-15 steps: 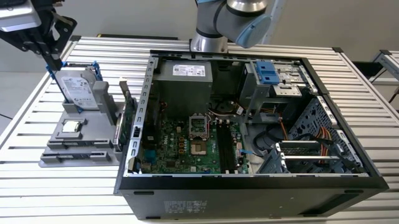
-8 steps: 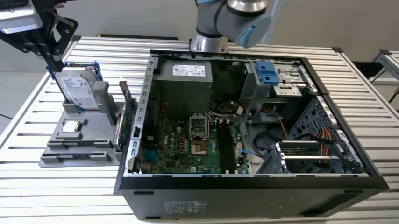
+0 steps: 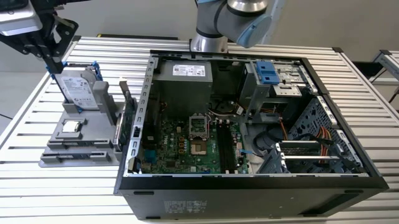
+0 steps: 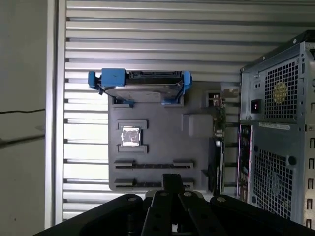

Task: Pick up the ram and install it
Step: 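Reach for the ram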

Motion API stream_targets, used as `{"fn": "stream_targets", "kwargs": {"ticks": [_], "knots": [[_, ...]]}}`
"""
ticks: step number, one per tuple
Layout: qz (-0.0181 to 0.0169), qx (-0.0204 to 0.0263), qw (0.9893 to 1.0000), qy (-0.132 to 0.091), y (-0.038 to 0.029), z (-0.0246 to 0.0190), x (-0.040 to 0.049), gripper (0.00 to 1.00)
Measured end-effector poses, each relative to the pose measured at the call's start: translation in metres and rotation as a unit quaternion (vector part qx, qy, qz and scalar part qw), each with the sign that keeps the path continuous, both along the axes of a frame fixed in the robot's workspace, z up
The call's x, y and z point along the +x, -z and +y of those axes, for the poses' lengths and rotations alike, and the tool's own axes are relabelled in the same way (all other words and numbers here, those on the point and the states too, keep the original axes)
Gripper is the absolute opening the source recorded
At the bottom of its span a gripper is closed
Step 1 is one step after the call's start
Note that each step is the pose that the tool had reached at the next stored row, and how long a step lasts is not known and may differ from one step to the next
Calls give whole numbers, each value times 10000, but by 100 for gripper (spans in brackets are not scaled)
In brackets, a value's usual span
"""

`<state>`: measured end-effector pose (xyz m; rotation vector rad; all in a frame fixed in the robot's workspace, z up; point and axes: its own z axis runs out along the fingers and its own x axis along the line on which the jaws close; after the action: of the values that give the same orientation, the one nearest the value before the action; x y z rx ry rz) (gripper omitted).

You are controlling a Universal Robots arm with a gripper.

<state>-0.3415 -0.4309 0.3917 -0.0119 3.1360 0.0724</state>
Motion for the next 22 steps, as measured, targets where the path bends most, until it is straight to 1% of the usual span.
{"fn": "stream_targets", "kwargs": {"ticks": [2,7,13,16,22], "knots": [[0,0,10000,0,0,-22,0,0],[0,0,10000,0,0,-92,0,0],[0,0,10000,0,0,-142,0,0],[0,0,10000,0,0,-174,0,0],[0,3,10000,0,0,-265,0,0]]}}
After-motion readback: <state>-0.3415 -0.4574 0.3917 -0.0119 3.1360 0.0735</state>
